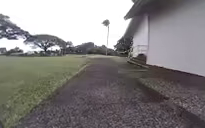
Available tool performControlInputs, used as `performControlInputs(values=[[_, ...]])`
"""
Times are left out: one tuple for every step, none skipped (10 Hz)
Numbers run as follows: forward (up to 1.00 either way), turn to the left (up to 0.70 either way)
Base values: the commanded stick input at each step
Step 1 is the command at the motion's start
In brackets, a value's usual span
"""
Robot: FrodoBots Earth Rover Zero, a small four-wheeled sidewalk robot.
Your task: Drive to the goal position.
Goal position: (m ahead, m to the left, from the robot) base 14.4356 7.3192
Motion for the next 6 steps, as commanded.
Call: performControlInputs(values=[[0.7,0.0],[0.7,0.0],[0.7,0.0],[0.7,0.0],[0.7,0.0],[0.7,0.0]])
